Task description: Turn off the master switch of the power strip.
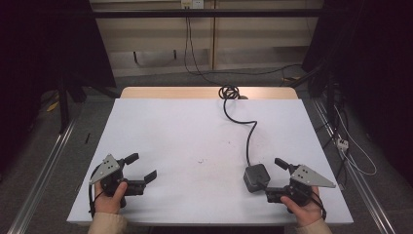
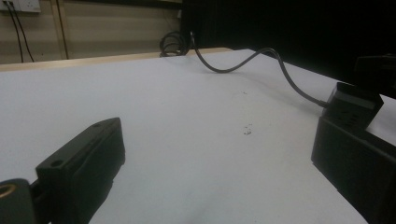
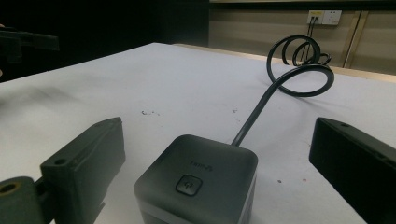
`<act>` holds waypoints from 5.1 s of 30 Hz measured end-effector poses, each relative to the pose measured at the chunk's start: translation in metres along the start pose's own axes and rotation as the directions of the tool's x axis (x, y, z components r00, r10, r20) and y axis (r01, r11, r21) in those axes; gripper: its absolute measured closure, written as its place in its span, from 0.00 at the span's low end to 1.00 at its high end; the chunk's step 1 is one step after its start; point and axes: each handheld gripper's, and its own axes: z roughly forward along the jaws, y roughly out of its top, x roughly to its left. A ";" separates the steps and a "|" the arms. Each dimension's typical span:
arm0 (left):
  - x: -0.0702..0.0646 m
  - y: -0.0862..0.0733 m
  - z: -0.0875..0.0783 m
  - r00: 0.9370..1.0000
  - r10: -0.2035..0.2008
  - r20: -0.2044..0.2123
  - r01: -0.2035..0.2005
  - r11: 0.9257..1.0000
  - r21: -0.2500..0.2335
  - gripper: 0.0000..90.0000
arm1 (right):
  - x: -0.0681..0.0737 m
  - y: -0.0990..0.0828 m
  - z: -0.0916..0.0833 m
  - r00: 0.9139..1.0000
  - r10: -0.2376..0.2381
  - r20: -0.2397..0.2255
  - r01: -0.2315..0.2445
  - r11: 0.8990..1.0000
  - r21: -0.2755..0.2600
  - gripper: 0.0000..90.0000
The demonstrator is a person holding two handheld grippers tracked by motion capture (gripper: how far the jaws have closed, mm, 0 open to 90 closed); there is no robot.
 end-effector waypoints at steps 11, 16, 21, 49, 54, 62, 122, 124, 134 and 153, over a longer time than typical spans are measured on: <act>0.000 0.000 0.003 1.000 0.006 0.000 -0.006 1.000 0.003 0.03 | 0.000 0.005 -0.001 1.000 0.001 -0.005 -0.001 1.000 0.005 0.09; 0.000 0.000 0.003 1.000 0.002 -0.002 -0.002 1.000 0.003 0.03 | 0.001 0.007 0.000 1.000 0.001 -0.016 -0.001 1.000 0.011 0.14; 0.000 0.000 0.002 1.000 0.003 -0.004 -0.003 1.000 0.003 0.03 | 0.001 0.008 0.002 1.000 0.001 -0.023 -0.001 1.000 0.015 0.18; 0.000 -0.001 0.001 1.000 0.009 -0.010 -0.009 1.000 0.008 0.03 | -0.002 0.012 0.006 0.997 0.002 -0.074 0.003 0.998 0.070 0.59; 0.001 -0.001 0.001 1.000 0.012 -0.009 -0.012 1.000 0.011 0.03 | -0.002 0.012 0.006 0.996 0.001 -0.085 0.006 0.997 0.079 0.64; 0.001 -0.001 0.002 1.000 0.011 -0.012 -0.010 1.000 0.010 0.03 | -0.003 0.013 0.006 0.994 0.005 -0.108 0.005 0.996 0.092 0.73; 0.000 -0.001 0.002 1.000 0.012 -0.014 -0.012 1.000 0.014 0.03 | -0.011 0.010 0.003 0.983 0.028 -0.180 -0.001 0.989 0.151 1.00; 0.000 -0.001 0.002 1.000 0.011 -0.013 -0.011 1.000 0.013 0.03 | -0.011 0.010 0.002 0.983 0.027 -0.180 0.001 0.988 0.152 1.00; 0.000 -0.001 0.002 1.000 0.012 -0.016 -0.011 1.000 0.014 0.03 | -0.012 0.010 0.001 0.982 0.023 -0.185 0.008 0.987 0.162 1.00; 0.000 -0.001 0.003 1.000 0.008 -0.014 -0.008 1.000 0.015 0.03 | -0.012 0.009 0.002 0.982 0.018 -0.190 0.017 0.983 0.181 1.00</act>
